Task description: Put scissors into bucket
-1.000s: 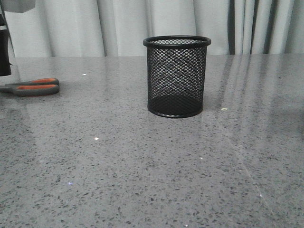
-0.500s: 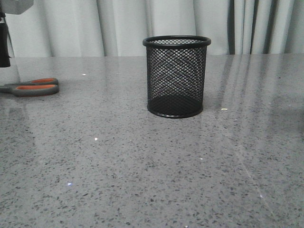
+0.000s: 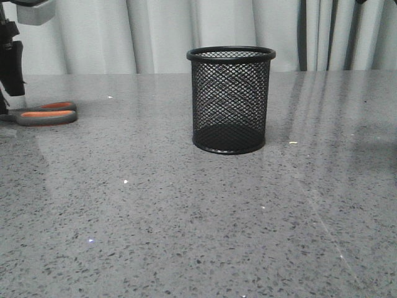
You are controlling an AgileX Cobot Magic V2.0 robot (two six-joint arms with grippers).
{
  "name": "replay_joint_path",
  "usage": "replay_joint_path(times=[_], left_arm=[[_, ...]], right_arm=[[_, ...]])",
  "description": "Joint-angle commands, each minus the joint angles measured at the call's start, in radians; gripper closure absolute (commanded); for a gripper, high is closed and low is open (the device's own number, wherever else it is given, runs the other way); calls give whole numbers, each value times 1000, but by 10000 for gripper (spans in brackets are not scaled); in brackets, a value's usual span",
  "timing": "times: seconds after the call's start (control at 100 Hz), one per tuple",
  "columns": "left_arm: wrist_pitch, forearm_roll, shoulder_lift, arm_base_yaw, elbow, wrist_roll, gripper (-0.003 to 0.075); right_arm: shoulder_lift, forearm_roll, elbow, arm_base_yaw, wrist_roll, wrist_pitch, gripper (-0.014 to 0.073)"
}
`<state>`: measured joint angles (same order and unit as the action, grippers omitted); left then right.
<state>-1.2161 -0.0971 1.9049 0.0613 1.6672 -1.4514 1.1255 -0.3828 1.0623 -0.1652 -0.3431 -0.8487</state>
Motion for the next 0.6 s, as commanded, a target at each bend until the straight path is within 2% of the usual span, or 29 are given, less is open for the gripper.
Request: replay_joint_path(times=[0.0,0.59], left_arm=[[-22,-8,-47,-11,30,-6,309],[-3,-56,-2,-12,30,-35,309]], right_arm=[[-14,-11,36,0,-11,45,169],[-14,-11,36,0,-12,48,169]])
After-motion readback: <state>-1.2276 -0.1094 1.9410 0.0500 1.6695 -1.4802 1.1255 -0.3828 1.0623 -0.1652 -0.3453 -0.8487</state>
